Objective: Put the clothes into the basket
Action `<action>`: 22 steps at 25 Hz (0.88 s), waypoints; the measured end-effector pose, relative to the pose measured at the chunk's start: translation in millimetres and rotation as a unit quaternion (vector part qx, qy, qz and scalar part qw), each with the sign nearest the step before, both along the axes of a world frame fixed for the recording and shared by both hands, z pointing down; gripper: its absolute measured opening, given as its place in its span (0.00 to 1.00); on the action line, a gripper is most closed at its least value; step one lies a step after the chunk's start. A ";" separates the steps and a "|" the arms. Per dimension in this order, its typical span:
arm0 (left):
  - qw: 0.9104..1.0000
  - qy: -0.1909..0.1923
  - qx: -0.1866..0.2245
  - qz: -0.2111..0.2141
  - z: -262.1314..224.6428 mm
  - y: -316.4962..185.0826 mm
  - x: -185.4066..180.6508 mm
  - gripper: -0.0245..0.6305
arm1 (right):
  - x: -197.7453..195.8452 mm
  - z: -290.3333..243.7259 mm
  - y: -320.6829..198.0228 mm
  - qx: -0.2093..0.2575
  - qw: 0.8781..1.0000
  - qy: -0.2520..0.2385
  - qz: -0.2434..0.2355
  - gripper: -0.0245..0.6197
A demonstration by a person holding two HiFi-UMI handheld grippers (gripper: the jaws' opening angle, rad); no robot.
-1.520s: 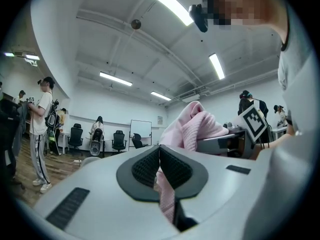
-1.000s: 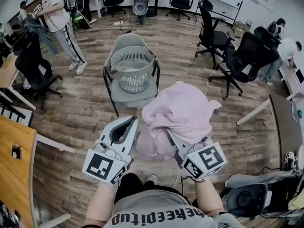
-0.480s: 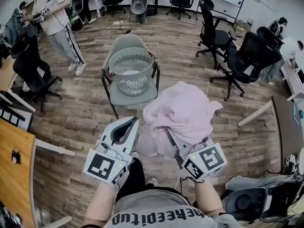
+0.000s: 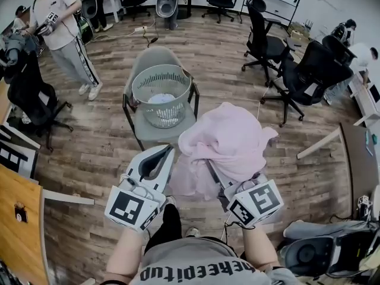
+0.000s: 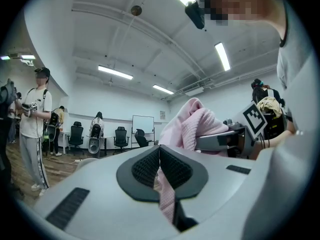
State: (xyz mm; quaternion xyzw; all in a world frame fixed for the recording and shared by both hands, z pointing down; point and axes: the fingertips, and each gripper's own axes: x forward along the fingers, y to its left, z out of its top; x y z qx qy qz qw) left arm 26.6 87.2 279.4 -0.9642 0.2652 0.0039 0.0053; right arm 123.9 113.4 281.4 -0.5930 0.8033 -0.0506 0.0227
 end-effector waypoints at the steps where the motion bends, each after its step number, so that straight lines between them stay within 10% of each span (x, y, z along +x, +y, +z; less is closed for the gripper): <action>1: 1.000 0.000 -0.001 0.001 0.0 -6.7 -0.5 0.06 | -0.5 0.0 -6.3 0.000 1.000 -0.001 0.001 0.41; 22: 1.000 0.003 -0.002 0.029 -2.6 -144.7 -18.7 0.06 | -14.1 -4.2 -134.1 -0.003 0.999 0.002 0.039 0.41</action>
